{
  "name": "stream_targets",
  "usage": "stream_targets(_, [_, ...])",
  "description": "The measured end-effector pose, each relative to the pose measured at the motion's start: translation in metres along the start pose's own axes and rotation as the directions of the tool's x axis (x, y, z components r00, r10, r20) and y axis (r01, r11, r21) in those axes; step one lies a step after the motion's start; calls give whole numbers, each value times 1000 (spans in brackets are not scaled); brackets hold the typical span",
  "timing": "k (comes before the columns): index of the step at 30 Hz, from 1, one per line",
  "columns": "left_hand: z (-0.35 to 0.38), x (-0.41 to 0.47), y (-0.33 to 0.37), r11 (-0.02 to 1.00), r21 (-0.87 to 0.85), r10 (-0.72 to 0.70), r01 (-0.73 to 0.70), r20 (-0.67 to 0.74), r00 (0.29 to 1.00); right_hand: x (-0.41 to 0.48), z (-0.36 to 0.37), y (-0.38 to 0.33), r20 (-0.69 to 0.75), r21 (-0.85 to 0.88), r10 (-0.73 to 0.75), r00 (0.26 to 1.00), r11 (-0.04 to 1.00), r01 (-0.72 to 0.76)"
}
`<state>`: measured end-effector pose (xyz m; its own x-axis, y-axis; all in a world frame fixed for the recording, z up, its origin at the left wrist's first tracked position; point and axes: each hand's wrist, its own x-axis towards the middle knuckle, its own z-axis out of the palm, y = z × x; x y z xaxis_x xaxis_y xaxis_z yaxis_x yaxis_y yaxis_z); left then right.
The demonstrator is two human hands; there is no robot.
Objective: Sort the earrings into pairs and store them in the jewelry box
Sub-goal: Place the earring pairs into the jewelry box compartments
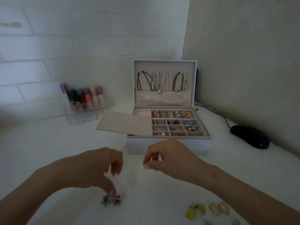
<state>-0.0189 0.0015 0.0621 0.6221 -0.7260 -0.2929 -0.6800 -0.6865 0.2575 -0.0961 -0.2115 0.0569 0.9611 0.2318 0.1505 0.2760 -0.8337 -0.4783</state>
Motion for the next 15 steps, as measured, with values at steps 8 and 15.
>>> stream_targets(8, [19,-13,1,999,8,51,-52,48,998,2,40,-40,179,69,-83,980,995,71])
stream_targets(15, [22,-11,3,999,24,43,-44,56,997,6,50,-50,226,20,-80,971,997,77])
